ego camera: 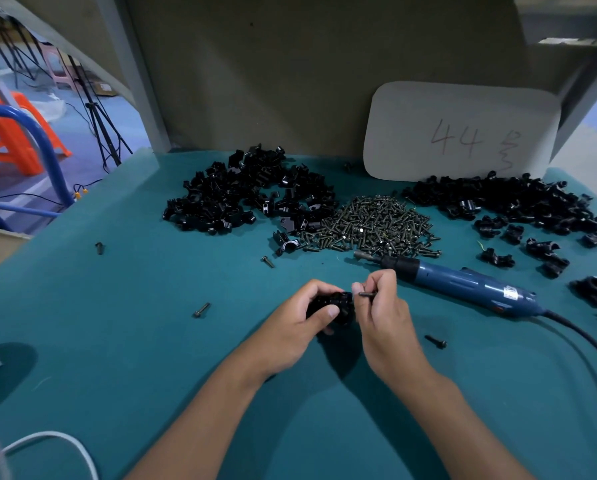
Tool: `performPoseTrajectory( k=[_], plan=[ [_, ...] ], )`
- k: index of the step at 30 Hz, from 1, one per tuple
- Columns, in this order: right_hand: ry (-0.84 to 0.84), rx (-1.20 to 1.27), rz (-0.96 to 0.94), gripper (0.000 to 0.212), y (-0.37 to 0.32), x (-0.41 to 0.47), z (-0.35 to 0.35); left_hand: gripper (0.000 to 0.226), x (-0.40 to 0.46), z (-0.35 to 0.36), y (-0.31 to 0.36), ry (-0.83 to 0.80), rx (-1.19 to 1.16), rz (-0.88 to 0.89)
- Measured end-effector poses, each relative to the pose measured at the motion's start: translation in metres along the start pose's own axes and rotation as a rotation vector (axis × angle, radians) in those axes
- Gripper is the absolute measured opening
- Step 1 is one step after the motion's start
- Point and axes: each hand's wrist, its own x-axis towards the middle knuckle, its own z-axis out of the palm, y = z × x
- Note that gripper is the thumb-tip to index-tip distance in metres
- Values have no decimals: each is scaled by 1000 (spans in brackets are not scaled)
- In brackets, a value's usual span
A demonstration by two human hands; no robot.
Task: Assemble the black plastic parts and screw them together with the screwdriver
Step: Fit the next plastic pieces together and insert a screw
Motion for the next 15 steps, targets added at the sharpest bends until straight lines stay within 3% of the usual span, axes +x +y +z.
performPoseTrajectory(
  k=[7,10,15],
  plan=[
    [68,-7,69,22,-4,-1,0,20,1,2,-3,-12,21,2],
    [48,-35,98,26,-4,-2,-2,26,2,2,-3,11,-6,-14],
    [-29,116,146,26,-2,0,-4,31,5,-1,-8,62,-39,-43]
  ],
)
